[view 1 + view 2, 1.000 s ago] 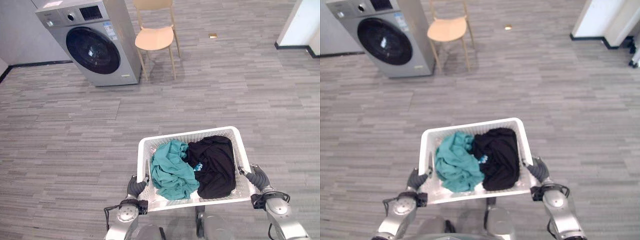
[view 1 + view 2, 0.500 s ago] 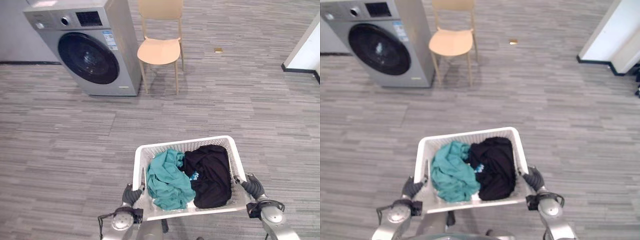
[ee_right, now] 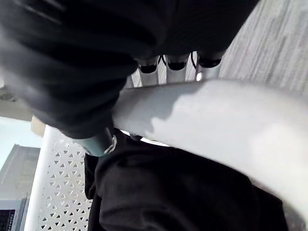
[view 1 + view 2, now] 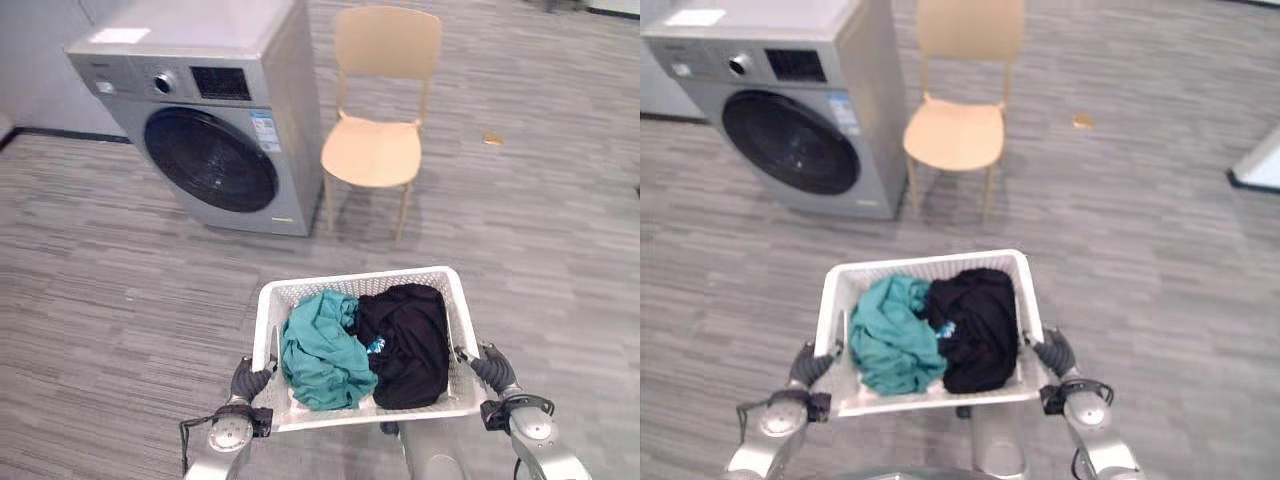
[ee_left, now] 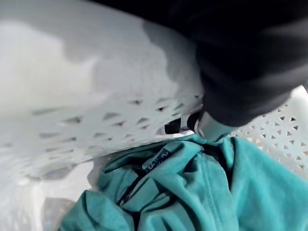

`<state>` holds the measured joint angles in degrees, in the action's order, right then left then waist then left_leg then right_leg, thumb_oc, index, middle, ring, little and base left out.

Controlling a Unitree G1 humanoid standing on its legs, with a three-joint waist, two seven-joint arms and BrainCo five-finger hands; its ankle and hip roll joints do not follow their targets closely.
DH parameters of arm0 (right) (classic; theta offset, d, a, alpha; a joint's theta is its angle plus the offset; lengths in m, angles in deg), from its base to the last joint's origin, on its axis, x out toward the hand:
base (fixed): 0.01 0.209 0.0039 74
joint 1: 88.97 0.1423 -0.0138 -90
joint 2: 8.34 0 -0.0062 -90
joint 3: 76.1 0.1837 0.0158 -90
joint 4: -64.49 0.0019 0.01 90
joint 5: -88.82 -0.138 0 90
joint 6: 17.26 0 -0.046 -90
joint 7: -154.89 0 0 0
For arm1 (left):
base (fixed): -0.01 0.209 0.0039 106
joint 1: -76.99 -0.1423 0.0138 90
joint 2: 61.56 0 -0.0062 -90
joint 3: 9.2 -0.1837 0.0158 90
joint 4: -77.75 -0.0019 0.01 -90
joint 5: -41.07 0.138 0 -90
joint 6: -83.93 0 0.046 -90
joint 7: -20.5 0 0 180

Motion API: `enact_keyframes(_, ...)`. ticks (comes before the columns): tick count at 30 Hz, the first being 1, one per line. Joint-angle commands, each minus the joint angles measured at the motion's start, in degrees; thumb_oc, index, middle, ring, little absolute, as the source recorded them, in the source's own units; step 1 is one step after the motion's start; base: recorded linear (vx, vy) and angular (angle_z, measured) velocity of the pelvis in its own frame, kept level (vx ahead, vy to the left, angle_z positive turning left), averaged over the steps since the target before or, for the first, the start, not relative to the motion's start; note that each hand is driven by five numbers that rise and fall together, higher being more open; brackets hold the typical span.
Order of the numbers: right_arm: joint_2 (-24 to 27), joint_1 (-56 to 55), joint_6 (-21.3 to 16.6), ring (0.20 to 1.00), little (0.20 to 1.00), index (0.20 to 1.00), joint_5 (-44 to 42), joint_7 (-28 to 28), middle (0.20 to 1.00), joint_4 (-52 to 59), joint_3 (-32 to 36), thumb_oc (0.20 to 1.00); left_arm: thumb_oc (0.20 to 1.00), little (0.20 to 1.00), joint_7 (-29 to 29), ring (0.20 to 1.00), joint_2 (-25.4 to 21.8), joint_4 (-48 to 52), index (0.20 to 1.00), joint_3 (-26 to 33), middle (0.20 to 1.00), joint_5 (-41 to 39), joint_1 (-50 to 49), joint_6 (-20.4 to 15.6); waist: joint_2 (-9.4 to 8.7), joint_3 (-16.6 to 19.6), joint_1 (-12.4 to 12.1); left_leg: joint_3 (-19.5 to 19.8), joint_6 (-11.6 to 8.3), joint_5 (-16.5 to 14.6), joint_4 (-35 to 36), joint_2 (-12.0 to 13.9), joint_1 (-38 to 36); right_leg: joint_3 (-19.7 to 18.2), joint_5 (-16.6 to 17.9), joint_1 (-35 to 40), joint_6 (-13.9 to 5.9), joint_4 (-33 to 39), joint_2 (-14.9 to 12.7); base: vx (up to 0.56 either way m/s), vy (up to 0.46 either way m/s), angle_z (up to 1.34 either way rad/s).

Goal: Grab the laundry basket,head to the washer,open it,put in the laundry and shut it.

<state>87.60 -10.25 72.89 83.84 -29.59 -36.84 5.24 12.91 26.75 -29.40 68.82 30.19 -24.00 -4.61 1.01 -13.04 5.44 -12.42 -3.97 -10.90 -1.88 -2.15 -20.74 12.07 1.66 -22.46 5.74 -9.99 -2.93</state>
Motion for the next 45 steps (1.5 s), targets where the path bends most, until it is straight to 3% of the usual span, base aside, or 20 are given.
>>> enact_keyframes(1,-0.2,2.9,-5.7,0.2,0.2,0.2,-4.9,2.4,0.2,6.2,3.6,0.2,0.2,0.2,3.4,0.2,-2.1,6.6,0.2,1.2,0.2,-1.7,3.2,-6.9,-2.43,1.6,1.7,2.1,1.34,-2.7,-8.2,3.2,10.6,-2.5,-1.8,9.1,-14.49,2.9,-6.0,0.43,-0.201,0.44)
enact_keyframes(2,-0.2,2.9,-5.7,0.2,0.2,0.2,-4.9,2.4,0.2,6.2,3.6,0.2,0.2,0.2,3.4,0.2,-2.2,6.6,0.2,1.2,0.2,-1.7,3.2,-6.9,-2.59,1.7,1.8,2.2,1.35,-2.5,-8.2,3.1,10.9,-2.5,-1.6,9.0,-14.47,3.0,-6.2,0.32,-0.202,0.35)
enact_keyframes(4,0.8,2.3,-5.5,0.2,0.2,0.2,-4.2,2.0,0.2,6.0,4.1,0.2,0.2,0.2,3.5,0.2,-1.4,6.8,0.2,0.5,0.2,-2.8,3.5,-6.7,-2.31,1.8,1.9,2.6,-1.07,3.7,-19.9,6.8,14.0,-2.8,-2.2,11.3,-12.21,1.9,-5.0,0.37,-0.315,0.3)
enact_keyframes(5,1.7,1.9,-5.9,0.2,0.2,0.2,-5.4,1.5,0.2,6.4,4.8,0.2,0.2,0.2,3.8,0.2,-0.9,7.0,0.2,0.3,0.2,-3.4,2.9,-6.6,-2.58,1.6,1.5,2.8,-1.85,8.2,-29.2,8.7,18.1,-2.9,-3.8,14.5,-9.73,3.2,-3.7,0.31,-0.294,0.07)
enact_keyframes(6,1.7,1.9,-5.9,0.2,0.2,0.2,-5.4,1.5,0.2,6.3,4.8,0.2,0.2,0.2,3.7,0.2,-0.9,7.0,0.2,0.3,0.2,-3.4,2.9,-6.6,-2.73,1.7,1.5,2.9,-1.81,8.4,-29.1,8.5,18.3,-2.8,-3.6,14.4,-9.72,3.4,-3.8,0.4,-0.285,-0.1)
enact_keyframes(7,2.3,1.5,-5.2,0.2,0.2,0.2,-5.2,1.3,0.2,6.0,5.2,0.2,0.2,0.2,4.2,0.2,-0.8,6.7,0.2,-0.1,0.2,-3.9,3.2,-6.1,-3.05,1.4,1.0,1.7,-1.05,8.2,-29.5,9.8,20.8,-2.8,-5.7,17.3,-8.74,4.4,-3.1,0.3,-0.123,-0.28)
enact_keyframes(9,2.7,1.7,-5.0,0.2,0.2,0.2,-5.1,0.9,0.2,5.7,5.5,0.2,0.2,0.2,4.4,0.2,-0.7,6.3,0.2,-0.5,0.2,-3.7,3.5,-5.8,-3.23,1.1,0.2,1.7,-0.02,5.9,-24.3,9.2,23.7,-3.5,-7.1,19.3,-8.96,5.4,-3.0,0.3,-0.076,-0.18)
enact_keyframes(10,2.7,1.7,-5.0,0.2,0.2,0.2,-5.1,0.9,0.2,5.7,5.5,0.2,0.2,0.2,4.4,0.2,-0.7,6.3,0.2,-0.5,0.2,-3.7,3.5,-5.8,-3.4,1.3,0.3,1.6,0.06,6.2,-24.0,8.9,23.8,-3.5,-7.0,19.2,-8.99,5.5,-3.2,0.28,0.037,-0.35)
enact_keyframes(11,3.0,1.5,-5.1,0.2,0.2,0.2,-5.3,0.7,0.2,5.7,5.8,0.2,0.2,0.2,4.5,0.2,-0.7,6.1,0.2,-0.9,0.2,-3.1,3.4,-5.7,-2.91,1.0,-0.2,2.7,0.27,5.3,-15.6,8.3,25.6,-3.8,-8.1,20.3,-9.61,6.0,-3.1,0.39,0.124,-0.48)
enact_keyframes(12,3.2,1.8,-5.2,0.2,0.2,0.2,-5.2,0.3,0.2,4.9,5.7,0.2,0.2,0.2,4.2,0.2,-0.6,5.7,0.2,-1.0,0.2,-2.9,3.6,-5.6,-1.86,0.5,-0.9,5.7,-0.68,9.4,-7.1,8.2,27.3,-4.8,-9.4,22.2,-10.01,6.4,-2.0,0.39,0.123,-0.59)
enact_keyframes(17,2.7,2.1,-5.1,0.2,0.2,0.2,-4.7,-0.2,0.2,4.5,5.7,0.2,0.2,0.2,3.9,0.2,-0.6,6.0,0.2,-0.9,0.2,-3.0,2.9,-5.5,-1.07,0.0,-2.2,9.9,-2.18,15.2,-1.0,8.1,32.1,-8.0,-12.5,26.2,-10.18,5.3,-1.1,0.36,0.149,-0.39)
enact_keyframes(21,1.4,3.0,-5.5,0.2,0.2,0.2,-3.9,1.4,0.2,5.9,4.6,0.2,0.2,0.2,5.4,0.2,-3.1,5.3,0.2,-1.5,0.2,-0.7,3.7,-5.6,-2.38,1.4,-1.9,4.9,0.48,9.8,-7.0,6.6,31.0,-12.0,-14.0,26.4,-12.8,-1.2,-4.8,0.53,0.333,-1.21)
enact_keyframes(23,0.1,5.1,-5.5,0.2,0.2,0.2,-3.3,1.5,0.2,6.1,2.7,0.2,0.2,0.2,4.0,0.2,-4.6,5.9,0.2,-0.9,0.2,-0.8,5.0,-6.1,-3.53,1.5,-1.6,0.4,2.68,5.1,-9.8,6.9,29.1,-13.6,-11.7,21.3,-13.9,-6.2,-5.5,0.33,0.217,-0.97)
enact_keyframes(24,0.1,5.1,-5.5,0.2,0.2,0.2,-3.3,1.5,0.2,6.1,2.7,0.2,0.2,0.2,4.0,0.2,-4.6,5.9,0.2,-0.9,0.2,-0.8,5.0,-6.1,-3.46,1.6,-1.8,0.2,2.66,5.2,-9.7,7.0,29.3,-13.7,-11.5,21.1,-13.86,-6.1,-5.3,0.36,0.148,-1.18)
enact_keyframes(25,-0.4,6.0,-5.1,0.2,0.2,0.2,-2.8,1.0,0.2,5.1,2.0,0.2,0.2,0.2,2.3,0.2,-4.5,4.8,0.2,-0.4,0.2,-1.1,6.1,-6.3,-3.3,1.4,-0.5,-1.9,3.55,3.9,-6.7,6.3,25.3,-10.7,-8.3,14.3,-13.79,-4.8,-4.1,0.23,0.067,-1.26)
enact_keyframes(28,-0.7,6.1,-5.1,0.2,0.2,0.2,-2.5,0.8,0.2,4.9,1.5,0.2,0.2,0.2,1.9,0.2,-4.4,4.4,0.2,-0.5,0.2,-0.8,6.8,-6.4,-3.15,0.5,0.3,-2.2,3.41,3.7,-5.7,6.2,23.7,-8.5,-7.2,12.3,-13.86,-2.5,-4.1,0.19,-0.021,-0.49)
enact_keyframes(33,-0.7,6.4,-5.3,0.2,0.2,0.2,-1.9,-0.4,0.2,3.9,0.5,0.2,0.2,0.2,-0.1,0.2,-2.8,3.1,0.2,-1.4,0.2,0.3,9.7,-7.1,-3.61,0.2,0.9,-1.3,2.61,3.5,-4.6,5.2,21.9,-8.7,-6.8,13.9,-13.25,0.7,-3.8,0.14,-0.086,0.45)
enact_keyframes(38,0.4,11.6,-5.3,0.2,0.2,0.2,-0.6,-3.4,0.2,0.4,-1.9,0.2,0.2,0.2,-3.2,0.2,-1.8,1.3,0.2,-2.4,0.2,-0.3,13.6,-7.8,-2.76,1.7,0.0,-0.1,1.51,5.6,-1.4,5.7,23.1,-7.0,-5.9,13.9,-12.37,4.8,-3.2,0.05,-0.129,0.38)
enact_keyframes(45,0.8,23.4,-5.3,0.2,0.2,0.2,1.1,-10.8,0.2,-6.8,-6.3,0.2,0.2,0.2,-9.5,0.2,1.6,-4.6,0.2,-6.6,0.2,-1.9,23.5,-9.3,-1.64,-0.4,-1.4,1.1,0.66,9.1,1.7,6.2,28.8,-6.8,-4.6,9.1,-11.9,7.4,-2.5,-0.08,-0.073,0.1)
